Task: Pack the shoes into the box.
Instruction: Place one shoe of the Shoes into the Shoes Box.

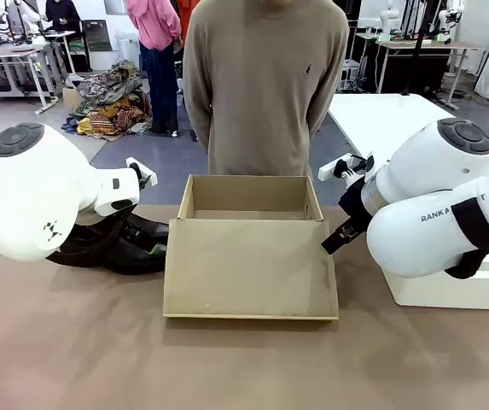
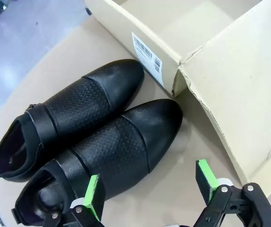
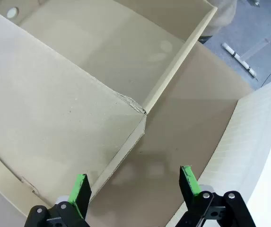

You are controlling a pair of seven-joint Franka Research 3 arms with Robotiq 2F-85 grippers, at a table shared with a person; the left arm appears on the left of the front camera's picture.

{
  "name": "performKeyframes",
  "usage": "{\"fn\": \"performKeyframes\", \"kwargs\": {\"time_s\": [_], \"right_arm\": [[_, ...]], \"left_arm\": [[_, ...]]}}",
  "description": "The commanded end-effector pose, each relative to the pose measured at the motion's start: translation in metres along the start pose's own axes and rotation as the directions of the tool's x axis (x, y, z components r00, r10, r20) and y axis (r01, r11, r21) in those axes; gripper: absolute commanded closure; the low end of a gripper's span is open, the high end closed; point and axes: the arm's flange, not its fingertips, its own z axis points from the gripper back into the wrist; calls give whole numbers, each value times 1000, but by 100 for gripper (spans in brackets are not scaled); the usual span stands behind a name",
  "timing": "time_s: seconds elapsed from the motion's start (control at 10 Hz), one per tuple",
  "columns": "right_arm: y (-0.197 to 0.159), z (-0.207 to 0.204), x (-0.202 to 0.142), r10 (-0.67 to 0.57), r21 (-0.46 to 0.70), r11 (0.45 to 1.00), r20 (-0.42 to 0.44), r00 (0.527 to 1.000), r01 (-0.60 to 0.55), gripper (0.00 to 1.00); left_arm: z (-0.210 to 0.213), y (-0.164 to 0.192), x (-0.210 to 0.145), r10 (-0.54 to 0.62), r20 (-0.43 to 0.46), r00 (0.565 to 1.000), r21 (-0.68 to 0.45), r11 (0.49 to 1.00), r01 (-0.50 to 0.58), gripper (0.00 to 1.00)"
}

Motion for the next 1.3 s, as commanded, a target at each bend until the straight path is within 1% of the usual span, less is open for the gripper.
{"fn": "performKeyframes", "kwargs": {"time_s": [0.0,1.1,1.2], "right_arm": [[0,0,0,0,0,1000,1,1000,0,0],[0,0,0,1,0,1000,0,1000,-1,0],[0,8,5,4,39,999,-9,1000,-4,0]], "left_arm": [[0,0,0,0,0,1000,0,1000,0,0],[0,0,0,0,0,1000,0,1000,0,0],[8,0,5,-1,-4,1000,2,1000,1,0]]}}
